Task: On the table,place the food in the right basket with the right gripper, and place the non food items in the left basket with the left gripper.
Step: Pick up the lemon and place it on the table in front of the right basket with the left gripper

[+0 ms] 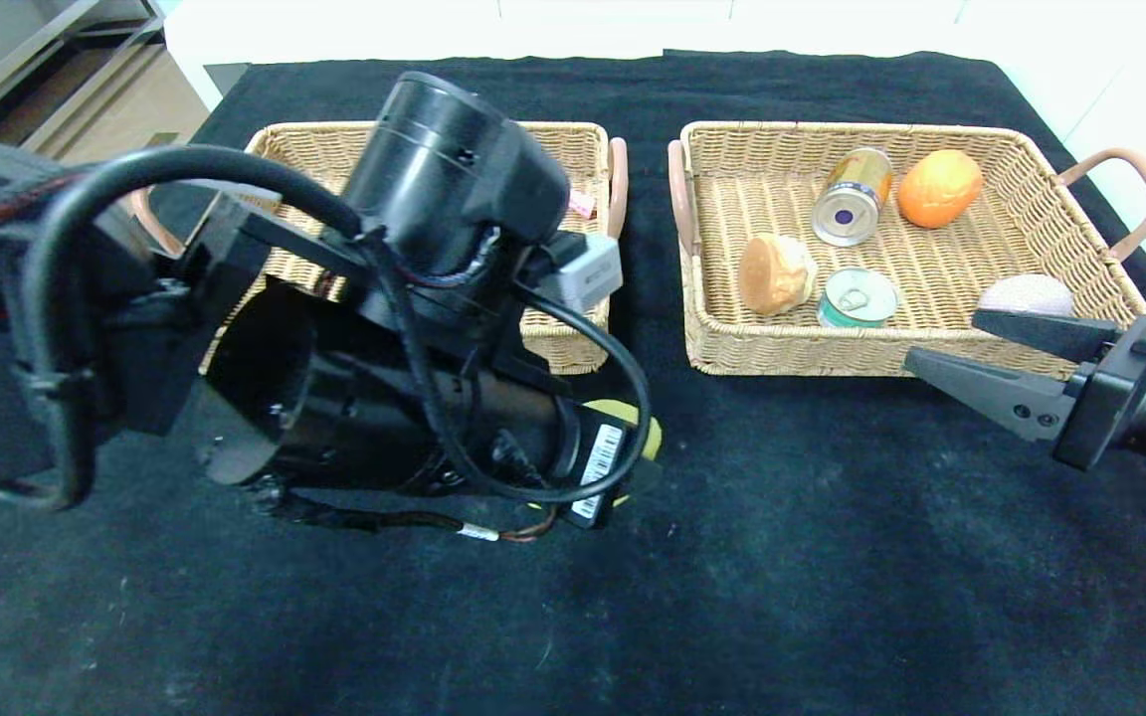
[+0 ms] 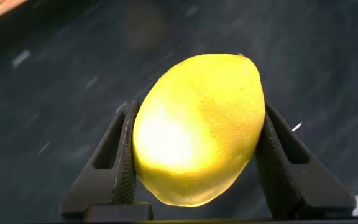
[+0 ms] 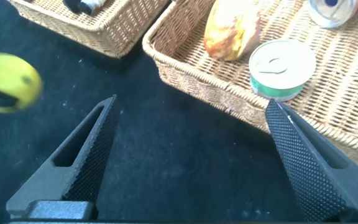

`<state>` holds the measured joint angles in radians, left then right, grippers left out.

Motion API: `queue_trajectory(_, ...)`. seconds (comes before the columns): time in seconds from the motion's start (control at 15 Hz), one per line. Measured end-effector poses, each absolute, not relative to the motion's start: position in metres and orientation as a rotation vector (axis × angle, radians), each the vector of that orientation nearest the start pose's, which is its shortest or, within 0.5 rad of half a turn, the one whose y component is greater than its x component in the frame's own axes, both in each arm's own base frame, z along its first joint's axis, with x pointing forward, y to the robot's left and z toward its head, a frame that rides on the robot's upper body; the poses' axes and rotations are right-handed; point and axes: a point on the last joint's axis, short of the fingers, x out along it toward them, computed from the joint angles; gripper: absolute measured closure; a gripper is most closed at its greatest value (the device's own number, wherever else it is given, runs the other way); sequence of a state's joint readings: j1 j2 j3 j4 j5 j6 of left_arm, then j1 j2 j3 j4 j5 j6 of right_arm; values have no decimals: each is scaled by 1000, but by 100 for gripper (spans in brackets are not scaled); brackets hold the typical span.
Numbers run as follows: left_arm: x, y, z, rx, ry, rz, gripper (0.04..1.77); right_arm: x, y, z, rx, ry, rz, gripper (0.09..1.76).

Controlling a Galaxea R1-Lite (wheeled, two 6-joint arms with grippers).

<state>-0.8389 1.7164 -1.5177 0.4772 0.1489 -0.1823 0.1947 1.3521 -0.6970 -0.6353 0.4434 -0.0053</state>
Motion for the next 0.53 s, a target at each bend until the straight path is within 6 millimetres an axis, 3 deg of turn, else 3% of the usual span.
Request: queue_trajectory(0.53,233,-300,249,215,649,-611,70,206,40,258,-11,-38,596,14)
